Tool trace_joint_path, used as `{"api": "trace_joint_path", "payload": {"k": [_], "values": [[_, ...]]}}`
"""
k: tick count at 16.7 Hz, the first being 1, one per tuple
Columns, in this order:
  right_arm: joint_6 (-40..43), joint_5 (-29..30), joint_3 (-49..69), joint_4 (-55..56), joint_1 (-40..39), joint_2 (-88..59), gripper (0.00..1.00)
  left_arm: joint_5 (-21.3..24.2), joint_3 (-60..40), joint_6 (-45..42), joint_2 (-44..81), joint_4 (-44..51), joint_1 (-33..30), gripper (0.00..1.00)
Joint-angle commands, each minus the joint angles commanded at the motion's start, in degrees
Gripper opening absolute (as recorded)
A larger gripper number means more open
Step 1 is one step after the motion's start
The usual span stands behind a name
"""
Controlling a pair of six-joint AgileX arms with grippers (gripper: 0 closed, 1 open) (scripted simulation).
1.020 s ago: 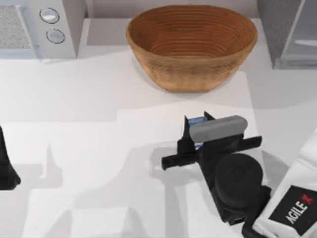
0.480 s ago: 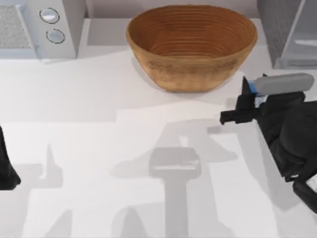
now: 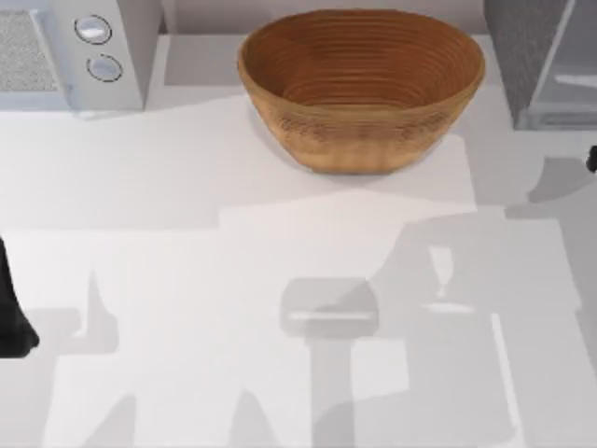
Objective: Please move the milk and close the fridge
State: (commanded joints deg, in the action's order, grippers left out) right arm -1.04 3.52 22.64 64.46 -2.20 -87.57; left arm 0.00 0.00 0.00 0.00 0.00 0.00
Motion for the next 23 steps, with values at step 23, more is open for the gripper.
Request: {"api": "trace_joint_path", "payload": {"k": [23], "values": [[1.7, -13.2, 49.0, -16.2, 13.2, -39.7, 0.00, 0.0, 0.0, 0.0, 0.0, 0.0, 0.0, 1.00]]}}
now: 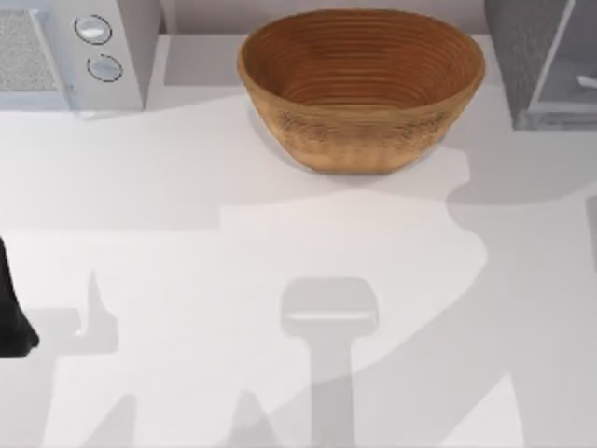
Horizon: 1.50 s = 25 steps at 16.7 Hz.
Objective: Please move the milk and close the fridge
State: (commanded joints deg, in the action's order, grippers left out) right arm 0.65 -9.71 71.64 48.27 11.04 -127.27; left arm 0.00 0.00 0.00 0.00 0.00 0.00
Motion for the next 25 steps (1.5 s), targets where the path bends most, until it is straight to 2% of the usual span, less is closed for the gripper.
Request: {"api": "trace_joint_path", "payload": {"k": [13, 25], "values": [[0.0, -0.4, 1.3, -0.6, 0.4, -1.2, 0.00, 0.0, 0.0, 0.0, 0.0, 0.0, 0.0, 1.00], [0.0, -0.4, 1.3, -0.6, 0.4, -1.2, 0.90, 0.0, 0.0, 0.0, 0.0, 0.0, 0.0, 1.00]]}}
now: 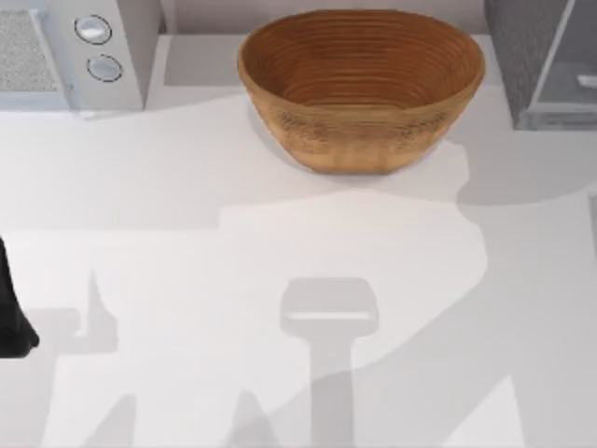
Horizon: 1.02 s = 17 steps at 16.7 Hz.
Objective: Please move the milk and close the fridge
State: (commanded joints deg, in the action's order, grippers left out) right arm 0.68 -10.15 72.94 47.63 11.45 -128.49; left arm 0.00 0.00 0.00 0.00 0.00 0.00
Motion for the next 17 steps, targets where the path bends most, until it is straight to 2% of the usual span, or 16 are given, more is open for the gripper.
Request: {"api": "trace_joint_path", "payload": {"k": [1, 2, 12, 17], "values": [[0.0, 0.0, 0.0, 0.0, 0.0, 0.0, 0.98, 0.0, 0.0, 0.0, 0.0, 0.0, 0.0, 1.00], [0.0, 0.0, 0.0, 0.0, 0.0, 0.0, 1.00, 0.0, 0.0, 0.0, 0.0, 0.0, 0.0, 1.00], [-0.2, 0.1, -0.4, -0.3, -0.1, 0.6, 1.00, 0.0, 0.0, 0.0, 0.0, 0.0, 0.0, 1.00], [-1.9, 2.2, -7.4, -6.5, 0.5, 12.2, 1.00, 0.0, 0.0, 0.0, 0.0, 0.0, 0.0, 1.00]]}}
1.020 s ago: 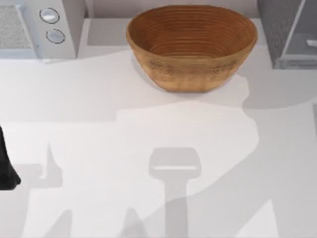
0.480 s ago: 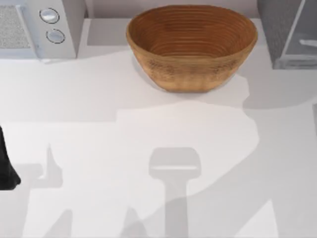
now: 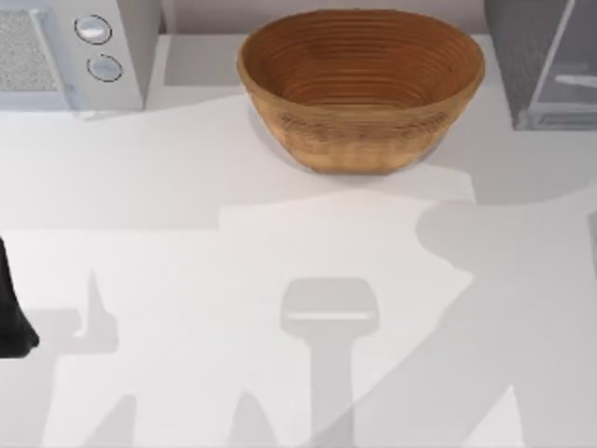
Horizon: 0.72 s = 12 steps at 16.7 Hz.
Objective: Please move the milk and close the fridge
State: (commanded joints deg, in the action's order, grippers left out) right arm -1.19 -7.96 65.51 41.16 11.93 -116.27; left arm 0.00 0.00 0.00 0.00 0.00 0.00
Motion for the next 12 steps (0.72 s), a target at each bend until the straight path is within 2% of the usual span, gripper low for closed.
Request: {"api": "trace_joint_path", "payload": {"k": [5, 12], "values": [[-1.2, 2.8, -13.4, -10.8, -0.5, 25.1, 1.00, 0.0, 0.0, 0.0, 0.0, 0.0, 0.0, 1.00], [-1.0, 6.1, -37.3, -26.8, -4.2, 71.6, 1.00, 0.0, 0.0, 0.0, 0.0, 0.0, 0.0, 1.00]]}}
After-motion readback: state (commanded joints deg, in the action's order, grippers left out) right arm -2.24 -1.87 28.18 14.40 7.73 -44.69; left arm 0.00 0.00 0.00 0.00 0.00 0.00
